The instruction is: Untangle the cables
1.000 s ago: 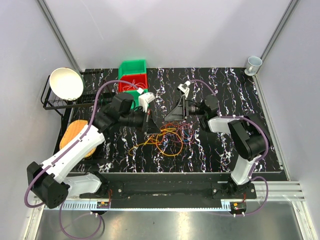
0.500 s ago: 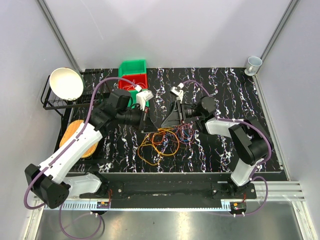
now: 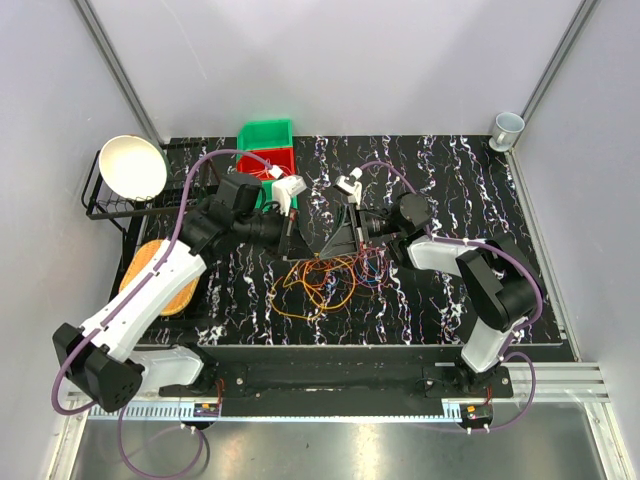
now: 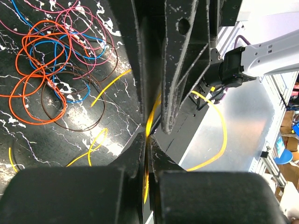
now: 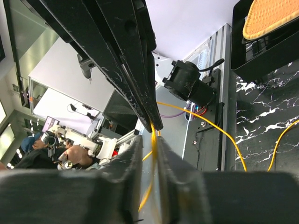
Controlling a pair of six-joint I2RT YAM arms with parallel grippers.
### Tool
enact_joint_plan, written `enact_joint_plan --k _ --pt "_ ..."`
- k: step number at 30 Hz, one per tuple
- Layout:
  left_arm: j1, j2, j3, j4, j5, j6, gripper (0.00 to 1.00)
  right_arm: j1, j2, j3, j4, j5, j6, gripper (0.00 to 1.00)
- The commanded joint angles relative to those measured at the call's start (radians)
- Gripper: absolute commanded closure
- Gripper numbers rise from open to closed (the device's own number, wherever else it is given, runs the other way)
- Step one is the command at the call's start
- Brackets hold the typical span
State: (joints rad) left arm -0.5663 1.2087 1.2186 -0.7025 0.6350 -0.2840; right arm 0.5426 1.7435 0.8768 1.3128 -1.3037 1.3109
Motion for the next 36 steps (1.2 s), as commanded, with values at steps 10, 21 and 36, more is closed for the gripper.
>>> enact_joint_plan --k 10,21,36 --pt "0.006 -0.096 -0.033 -0.009 -0.324 -0.029 0.01 0.011 -0.064 0.065 0.160 -0.002 -0.027 1.00" --pt "0.008 -0.398 -0.281 -0.002 -0.701 -0.126 0.01 0.013 -0.335 0.290 -1.053 0.362 -0.797 1.00" --pt "0.006 -0.643 -0.317 -0.167 -0.947 -0.196 0.01 0.013 -0.233 0.772 -1.385 0.508 -0.917 1.00"
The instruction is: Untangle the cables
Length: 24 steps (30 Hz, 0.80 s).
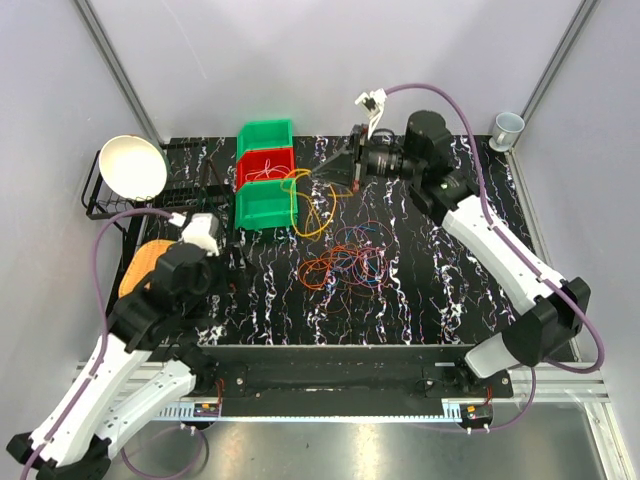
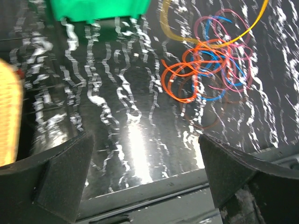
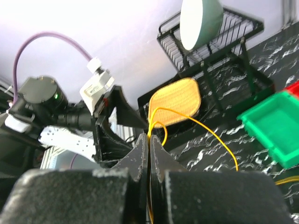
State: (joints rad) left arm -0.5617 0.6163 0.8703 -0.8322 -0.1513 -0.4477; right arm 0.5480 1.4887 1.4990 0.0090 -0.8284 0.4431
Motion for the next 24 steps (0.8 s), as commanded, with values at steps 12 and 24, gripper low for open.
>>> enact_joint_plan --k 12,24 --pt "0.003 -0.217 0.024 -0.108 -0.422 -0.184 0.01 0.007 0.275 0.576 -0.251 0.029 -0.107 1.00" --pt "0.008 -0.239 0.018 -0.110 -0.416 -0.184 0.01 0.021 0.625 1.105 -0.448 0.029 -0.167 1.00"
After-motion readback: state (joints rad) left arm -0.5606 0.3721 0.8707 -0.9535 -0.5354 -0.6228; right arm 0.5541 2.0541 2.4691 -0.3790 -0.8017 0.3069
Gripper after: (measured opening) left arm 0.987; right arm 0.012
